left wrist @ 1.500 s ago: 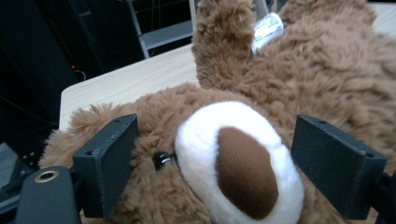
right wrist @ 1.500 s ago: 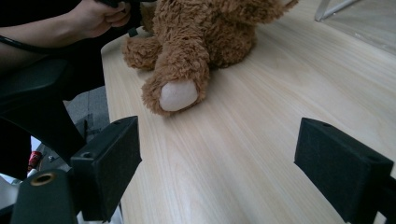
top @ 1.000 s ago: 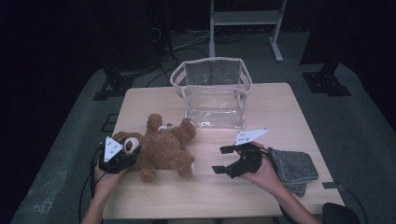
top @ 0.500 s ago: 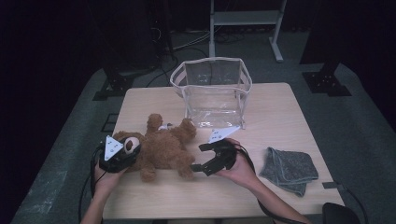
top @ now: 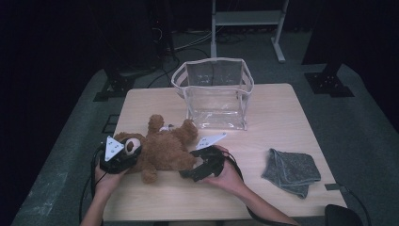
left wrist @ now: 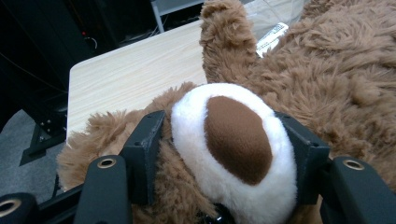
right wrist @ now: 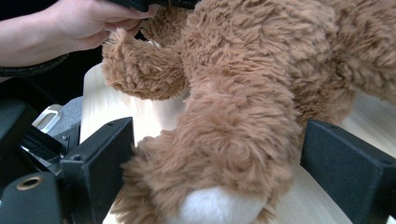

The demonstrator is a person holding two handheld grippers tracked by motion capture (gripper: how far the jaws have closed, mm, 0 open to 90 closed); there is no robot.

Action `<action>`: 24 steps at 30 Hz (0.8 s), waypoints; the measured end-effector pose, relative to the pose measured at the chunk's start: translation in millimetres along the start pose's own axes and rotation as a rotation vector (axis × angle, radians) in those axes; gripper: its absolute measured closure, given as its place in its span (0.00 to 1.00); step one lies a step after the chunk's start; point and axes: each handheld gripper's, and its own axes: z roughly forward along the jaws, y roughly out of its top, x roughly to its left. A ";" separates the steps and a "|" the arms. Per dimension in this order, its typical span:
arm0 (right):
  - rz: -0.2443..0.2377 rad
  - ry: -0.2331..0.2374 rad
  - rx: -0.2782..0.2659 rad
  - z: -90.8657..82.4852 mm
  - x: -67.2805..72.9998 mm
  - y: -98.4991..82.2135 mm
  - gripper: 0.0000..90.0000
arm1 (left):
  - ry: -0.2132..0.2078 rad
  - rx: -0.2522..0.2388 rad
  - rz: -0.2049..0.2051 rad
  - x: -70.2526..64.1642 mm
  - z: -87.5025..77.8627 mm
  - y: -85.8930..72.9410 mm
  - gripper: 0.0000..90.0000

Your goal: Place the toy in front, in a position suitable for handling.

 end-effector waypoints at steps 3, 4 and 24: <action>-0.006 -0.007 0.008 2.7 1.3 -0.4 0.10 | -0.001 0.001 -0.004 -0.1 0.2 0.5 0.44; -0.009 -0.012 0.009 5.4 1.4 -0.7 0.10 | 0.000 0.002 -0.010 0.4 0.2 0.9 0.44; 0.049 -0.046 0.048 -0.4 -11.7 0.8 0.66 | -0.007 0.015 -0.010 0.4 -0.2 8.1 0.43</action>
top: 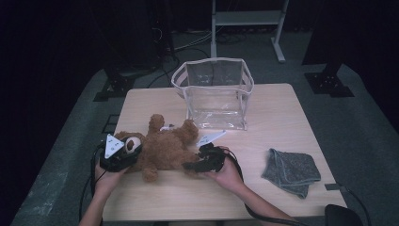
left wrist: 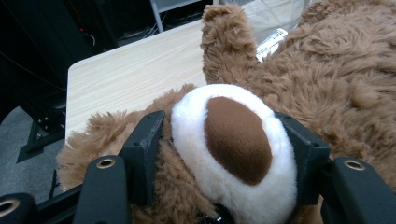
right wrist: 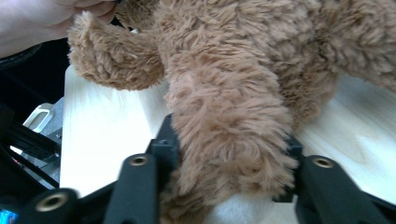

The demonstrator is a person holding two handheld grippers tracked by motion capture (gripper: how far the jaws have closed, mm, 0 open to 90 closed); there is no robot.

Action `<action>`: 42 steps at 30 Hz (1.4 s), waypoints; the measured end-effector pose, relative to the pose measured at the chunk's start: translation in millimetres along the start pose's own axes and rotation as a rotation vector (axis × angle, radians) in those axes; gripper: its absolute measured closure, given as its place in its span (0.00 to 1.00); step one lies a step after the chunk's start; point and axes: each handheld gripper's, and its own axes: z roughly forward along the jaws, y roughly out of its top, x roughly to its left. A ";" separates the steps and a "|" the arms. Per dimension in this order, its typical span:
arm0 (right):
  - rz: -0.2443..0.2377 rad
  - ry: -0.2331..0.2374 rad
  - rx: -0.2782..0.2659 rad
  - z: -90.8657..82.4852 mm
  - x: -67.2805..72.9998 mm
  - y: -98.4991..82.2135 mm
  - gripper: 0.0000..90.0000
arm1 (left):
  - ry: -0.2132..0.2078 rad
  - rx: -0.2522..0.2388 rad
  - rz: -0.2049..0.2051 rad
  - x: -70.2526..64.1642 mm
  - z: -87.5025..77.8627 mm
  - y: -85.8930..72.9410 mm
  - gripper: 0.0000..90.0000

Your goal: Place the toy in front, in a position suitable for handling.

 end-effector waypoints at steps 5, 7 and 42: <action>-0.021 -0.021 -0.001 -6.2 1.0 5.1 0.71 | -0.007 -0.004 0.006 0.2 -2.0 4.9 0.44; -0.032 -0.030 -0.003 -10.3 2.7 8.1 0.73 | -0.005 -0.001 0.014 -1.2 -2.7 8.3 0.44; -0.183 -0.184 -0.011 -159.8 29.4 -30.5 0.75 | -0.224 -0.115 0.104 -101.0 1.6 76.4 0.45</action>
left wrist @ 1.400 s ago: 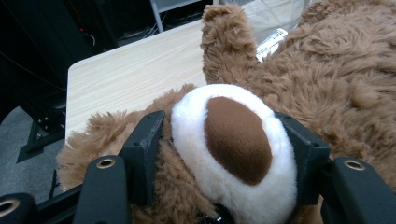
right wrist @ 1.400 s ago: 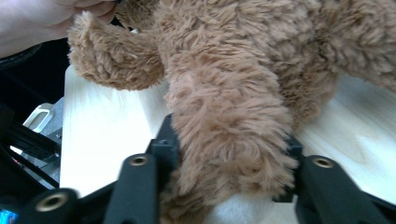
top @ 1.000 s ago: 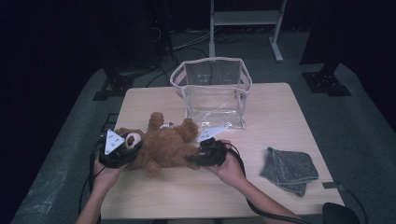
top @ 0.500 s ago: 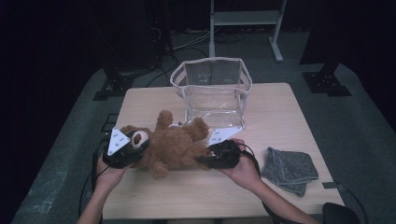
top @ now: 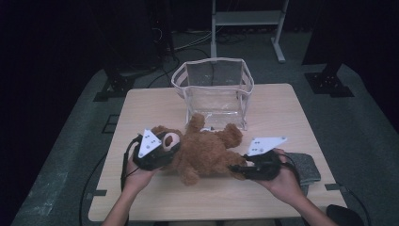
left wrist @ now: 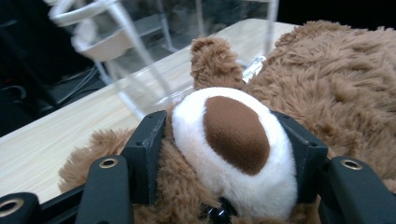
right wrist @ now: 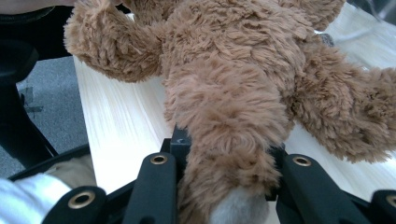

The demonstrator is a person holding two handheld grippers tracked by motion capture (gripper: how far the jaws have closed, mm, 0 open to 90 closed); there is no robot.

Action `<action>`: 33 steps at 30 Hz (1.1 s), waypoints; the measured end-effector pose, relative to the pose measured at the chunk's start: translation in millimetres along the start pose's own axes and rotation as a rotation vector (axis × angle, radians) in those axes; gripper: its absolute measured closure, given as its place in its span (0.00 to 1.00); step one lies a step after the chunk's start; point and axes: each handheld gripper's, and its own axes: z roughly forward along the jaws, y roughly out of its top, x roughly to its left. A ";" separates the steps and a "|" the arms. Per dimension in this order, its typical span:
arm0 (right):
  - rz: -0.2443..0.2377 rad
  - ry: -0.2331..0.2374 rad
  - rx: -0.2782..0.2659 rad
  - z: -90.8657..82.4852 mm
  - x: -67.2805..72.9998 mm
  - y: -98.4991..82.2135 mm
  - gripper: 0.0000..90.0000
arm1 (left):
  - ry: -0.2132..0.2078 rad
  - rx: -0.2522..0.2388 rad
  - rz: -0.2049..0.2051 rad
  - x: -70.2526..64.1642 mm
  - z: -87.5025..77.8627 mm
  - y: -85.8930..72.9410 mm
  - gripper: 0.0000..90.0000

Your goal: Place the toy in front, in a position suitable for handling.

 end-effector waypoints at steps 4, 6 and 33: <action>0.031 -0.013 0.007 -19.8 -7.9 -21.1 0.74 | -0.038 -0.006 0.001 -19.4 17.6 7.0 0.45; 0.048 -0.016 0.017 -28.6 -12.2 -32.2 0.74 | -0.069 0.007 0.003 -35.0 31.6 9.9 0.45; 0.181 0.027 -0.148 -87.1 -38.3 -86.3 0.35 | -0.128 0.071 -0.018 -73.6 45.6 -16.7 0.39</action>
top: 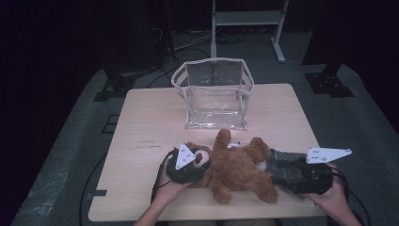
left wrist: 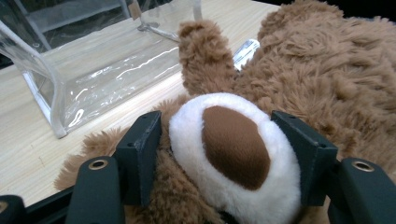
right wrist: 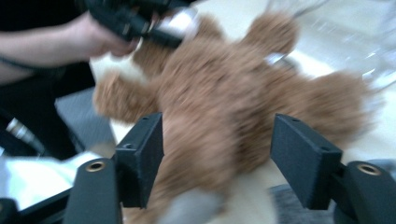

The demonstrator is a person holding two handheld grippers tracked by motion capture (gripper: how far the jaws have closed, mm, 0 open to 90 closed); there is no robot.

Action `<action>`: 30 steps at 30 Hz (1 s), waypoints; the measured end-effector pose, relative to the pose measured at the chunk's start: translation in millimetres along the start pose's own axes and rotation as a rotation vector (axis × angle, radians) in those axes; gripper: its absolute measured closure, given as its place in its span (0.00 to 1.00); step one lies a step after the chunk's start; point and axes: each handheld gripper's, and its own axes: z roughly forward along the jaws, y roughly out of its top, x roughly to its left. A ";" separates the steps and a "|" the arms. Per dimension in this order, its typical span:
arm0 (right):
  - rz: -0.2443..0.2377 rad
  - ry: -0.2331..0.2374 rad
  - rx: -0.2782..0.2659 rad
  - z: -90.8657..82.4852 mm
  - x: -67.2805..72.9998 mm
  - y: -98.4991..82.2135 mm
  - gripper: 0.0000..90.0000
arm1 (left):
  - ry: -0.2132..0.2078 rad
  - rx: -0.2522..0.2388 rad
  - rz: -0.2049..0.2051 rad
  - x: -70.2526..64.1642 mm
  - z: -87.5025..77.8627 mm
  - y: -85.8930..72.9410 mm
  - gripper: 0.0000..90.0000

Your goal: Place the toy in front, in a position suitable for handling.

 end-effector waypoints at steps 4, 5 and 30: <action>0.012 -0.135 -0.010 -12.8 -24.6 3.1 0.34 | -0.002 0.002 0.005 -2.2 -2.2 -2.0 0.38; 0.027 -0.152 -0.001 -12.5 -33.4 1.7 0.34 | -0.002 0.002 0.009 -2.4 -2.5 -2.1 0.37; 0.008 -0.276 0.339 54.6 -102.2 -45.9 0.51 | -0.022 0.013 0.066 -4.4 -3.3 -2.0 0.34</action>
